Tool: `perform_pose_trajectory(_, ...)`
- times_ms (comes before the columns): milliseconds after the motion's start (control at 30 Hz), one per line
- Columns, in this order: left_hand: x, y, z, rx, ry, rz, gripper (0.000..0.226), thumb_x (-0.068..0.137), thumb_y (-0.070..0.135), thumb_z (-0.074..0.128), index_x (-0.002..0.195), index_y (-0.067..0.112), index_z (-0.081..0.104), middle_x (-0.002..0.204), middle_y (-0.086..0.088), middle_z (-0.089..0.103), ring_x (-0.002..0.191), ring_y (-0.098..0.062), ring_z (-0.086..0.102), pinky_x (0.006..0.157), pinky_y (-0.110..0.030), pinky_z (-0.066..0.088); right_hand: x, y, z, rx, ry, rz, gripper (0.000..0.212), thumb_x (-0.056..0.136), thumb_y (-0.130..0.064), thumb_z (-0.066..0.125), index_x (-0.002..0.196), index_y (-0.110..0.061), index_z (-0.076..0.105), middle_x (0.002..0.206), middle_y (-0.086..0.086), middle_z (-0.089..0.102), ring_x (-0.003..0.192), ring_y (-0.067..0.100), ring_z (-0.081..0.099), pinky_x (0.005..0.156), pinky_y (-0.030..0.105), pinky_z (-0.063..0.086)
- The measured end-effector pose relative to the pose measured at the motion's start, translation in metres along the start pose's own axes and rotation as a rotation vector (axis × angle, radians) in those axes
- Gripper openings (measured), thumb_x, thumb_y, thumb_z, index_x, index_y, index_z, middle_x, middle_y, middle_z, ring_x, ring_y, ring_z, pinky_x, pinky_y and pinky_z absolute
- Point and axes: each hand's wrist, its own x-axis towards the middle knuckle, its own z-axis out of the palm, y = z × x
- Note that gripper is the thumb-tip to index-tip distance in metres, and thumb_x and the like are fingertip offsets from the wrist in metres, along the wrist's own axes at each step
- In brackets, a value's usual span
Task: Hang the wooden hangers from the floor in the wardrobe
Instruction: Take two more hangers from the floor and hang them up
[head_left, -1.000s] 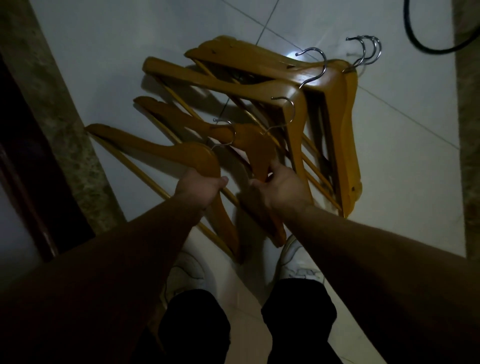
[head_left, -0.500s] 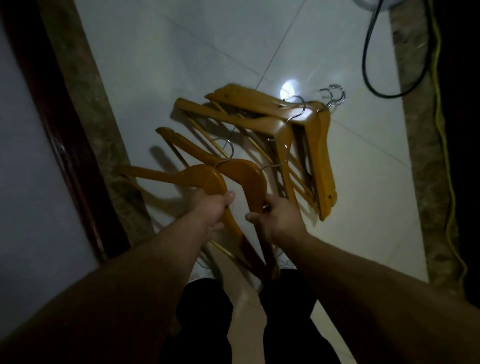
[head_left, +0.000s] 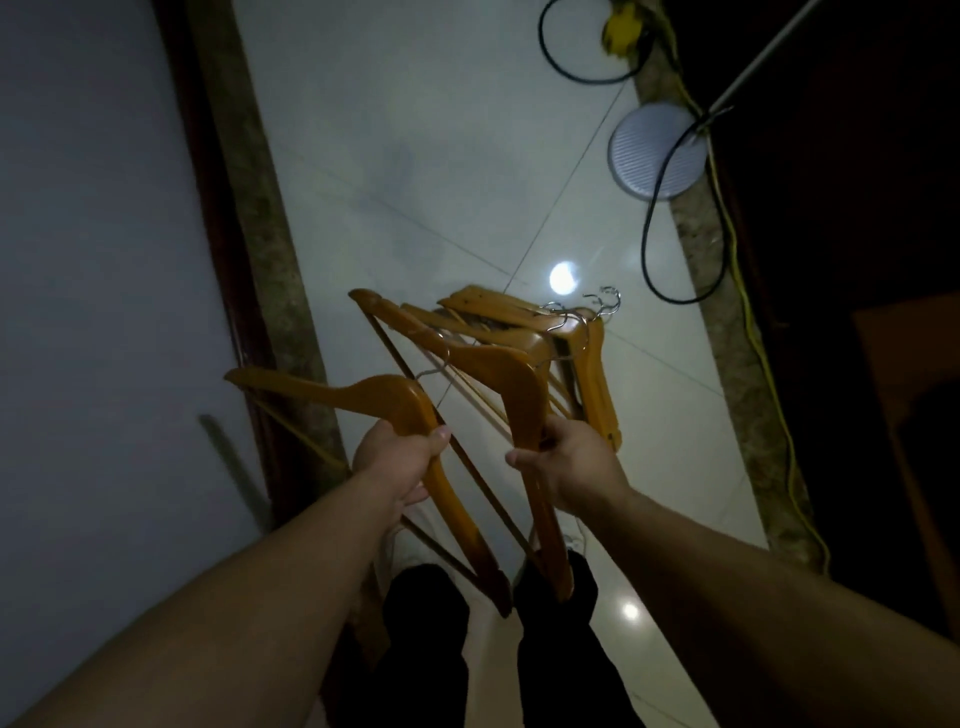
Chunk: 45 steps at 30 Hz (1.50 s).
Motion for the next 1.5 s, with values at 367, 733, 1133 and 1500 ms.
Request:
perform_pose_trajectory(367,-0.130,0.021,-0.021,0.002,-0.048,0.164,0.038,0.091,0.027,0.068,0.125,0.016,0.056,0.112,-0.004,0.067,0.095,-0.019,0.067,0.080,-0.042,0.061,-0.114,-0.043,-0.056,0.055,0.092,-0.105,0.034,0.089,-0.035,0.070,0.121,-0.024,0.064,0.109,-0.002,0.071,0.100,0.020,0.068,0.088,0.044,0.058)
perform_pose_trajectory(733,-0.272,0.078,-0.034,-0.032,-0.069,0.286,0.034,0.091,0.021,0.070,0.120,0.014,0.055,0.107,-0.008,0.067,0.089,-0.020,0.065,0.058,-0.035,0.056,-0.226,-0.069,-0.142,0.126,0.188,-0.207,0.016,0.087,-0.030,0.072,0.102,-0.026,0.070,0.090,-0.004,0.072,0.085,0.017,0.071,0.083,0.041,0.060)
perform_pose_trajectory(1133,-0.401,0.164,0.001,0.054,-0.143,0.520,0.027,0.089,0.025,0.071,0.101,0.006,0.056,0.102,-0.016,0.068,0.091,-0.029,0.068,0.063,-0.038,0.059,-0.305,-0.095,-0.252,0.146,0.356,-0.300,0.021,0.082,-0.032,0.076,0.080,-0.031,0.055,0.080,-0.006,0.066,0.087,0.023,0.070,0.086,0.048,0.058)
perform_pose_trajectory(1500,-0.494,0.187,0.038,0.151,-0.497,0.773,0.015,0.088,0.017,0.071,0.096,0.006,0.067,0.087,-0.014,0.069,0.083,-0.028,0.071,0.071,-0.042,0.060,-0.404,-0.071,-0.309,0.379,0.560,-0.305,0.011,0.086,-0.020,0.075,0.093,-0.013,0.069,0.088,0.005,0.068,0.091,0.030,0.068,0.092,0.052,0.055)
